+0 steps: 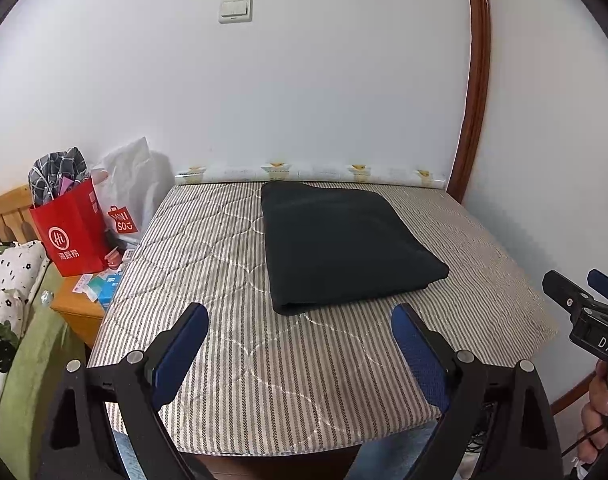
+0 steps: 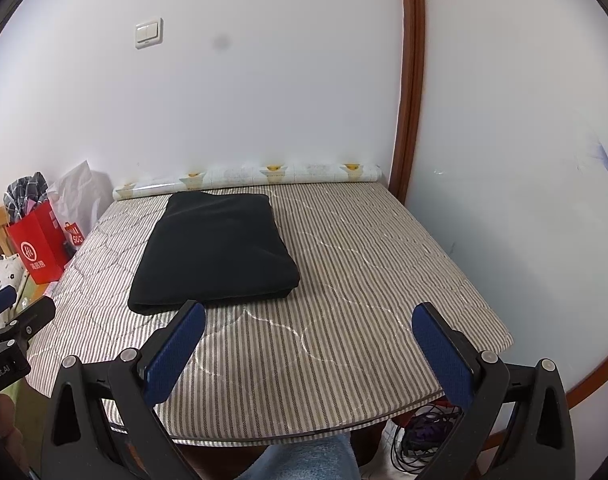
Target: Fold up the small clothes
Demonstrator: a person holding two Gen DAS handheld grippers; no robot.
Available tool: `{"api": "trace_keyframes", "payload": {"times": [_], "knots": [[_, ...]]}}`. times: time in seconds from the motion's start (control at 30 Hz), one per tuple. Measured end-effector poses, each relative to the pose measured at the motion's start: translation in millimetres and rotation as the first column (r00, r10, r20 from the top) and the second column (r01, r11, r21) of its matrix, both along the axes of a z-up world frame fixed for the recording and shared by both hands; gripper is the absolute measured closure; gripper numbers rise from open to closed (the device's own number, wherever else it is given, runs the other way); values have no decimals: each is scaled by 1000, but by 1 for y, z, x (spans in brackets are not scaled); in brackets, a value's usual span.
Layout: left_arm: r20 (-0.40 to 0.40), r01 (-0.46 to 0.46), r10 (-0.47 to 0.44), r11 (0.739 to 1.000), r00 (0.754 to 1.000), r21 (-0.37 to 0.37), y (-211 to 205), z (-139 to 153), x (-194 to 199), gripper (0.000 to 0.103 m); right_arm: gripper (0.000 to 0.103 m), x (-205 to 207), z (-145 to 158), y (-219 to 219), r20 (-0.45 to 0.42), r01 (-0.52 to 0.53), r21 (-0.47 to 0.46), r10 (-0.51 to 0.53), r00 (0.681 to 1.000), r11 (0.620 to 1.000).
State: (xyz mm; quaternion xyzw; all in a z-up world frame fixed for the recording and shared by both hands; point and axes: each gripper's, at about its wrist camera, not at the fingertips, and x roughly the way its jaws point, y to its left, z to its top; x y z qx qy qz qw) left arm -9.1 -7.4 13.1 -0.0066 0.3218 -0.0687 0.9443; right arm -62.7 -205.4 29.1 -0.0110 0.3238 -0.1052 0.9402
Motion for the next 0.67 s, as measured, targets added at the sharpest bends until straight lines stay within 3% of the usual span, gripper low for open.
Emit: {"api": "trace_keyframes", "payload": {"times": [0.67], "knots": [[1,3,-3,1000,1000,-2,-2,2,0,10,1,3,-1,9,-3,-22,-10,22,1000,1000]]}}
